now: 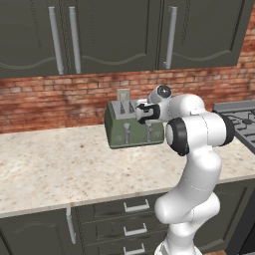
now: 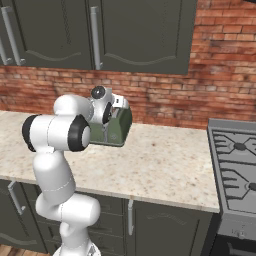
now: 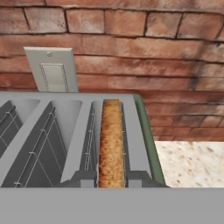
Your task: Start the toaster. Once the lever pops up, take the bread to the plate on the dining counter.
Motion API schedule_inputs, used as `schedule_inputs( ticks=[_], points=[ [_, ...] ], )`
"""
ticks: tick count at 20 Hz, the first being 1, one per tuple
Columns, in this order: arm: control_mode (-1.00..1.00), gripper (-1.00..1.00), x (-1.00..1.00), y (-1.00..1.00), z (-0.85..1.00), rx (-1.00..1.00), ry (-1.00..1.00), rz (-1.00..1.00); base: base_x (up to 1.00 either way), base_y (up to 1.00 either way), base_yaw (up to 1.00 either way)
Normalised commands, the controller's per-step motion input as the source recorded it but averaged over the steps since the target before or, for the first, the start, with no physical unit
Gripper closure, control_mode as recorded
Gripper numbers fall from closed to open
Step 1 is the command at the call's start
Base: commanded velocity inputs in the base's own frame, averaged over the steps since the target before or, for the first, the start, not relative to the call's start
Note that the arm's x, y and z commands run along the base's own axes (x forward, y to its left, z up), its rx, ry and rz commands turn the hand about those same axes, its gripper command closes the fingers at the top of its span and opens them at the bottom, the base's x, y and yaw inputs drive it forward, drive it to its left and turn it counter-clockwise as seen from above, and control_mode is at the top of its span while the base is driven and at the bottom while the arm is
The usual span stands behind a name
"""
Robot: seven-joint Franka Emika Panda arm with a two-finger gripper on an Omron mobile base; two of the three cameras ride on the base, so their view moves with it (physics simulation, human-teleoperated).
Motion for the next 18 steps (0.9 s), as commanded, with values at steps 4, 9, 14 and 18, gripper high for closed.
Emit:
schedule_inputs(
  ticks=[4,9,14,18],
  points=[
    [-1.00,1.00,-0.01,0.00,0.04,0.00,-0.01,0.00,0.00,0.00,0.00],
    [-1.00,1.00,0.00,0.00,0.11,0.00,0.00,0.00,0.00,0.00,0.00],
    [-1.00,1.00,-0.04,0.00,0.14,0.00,-0.02,0.00,0.00,0.00,0.00],
    [-1.00,1.00,-0.15,0.00,0.19,0.00,-0.05,0.00,0.00,0.00,0.00]
  ],
)
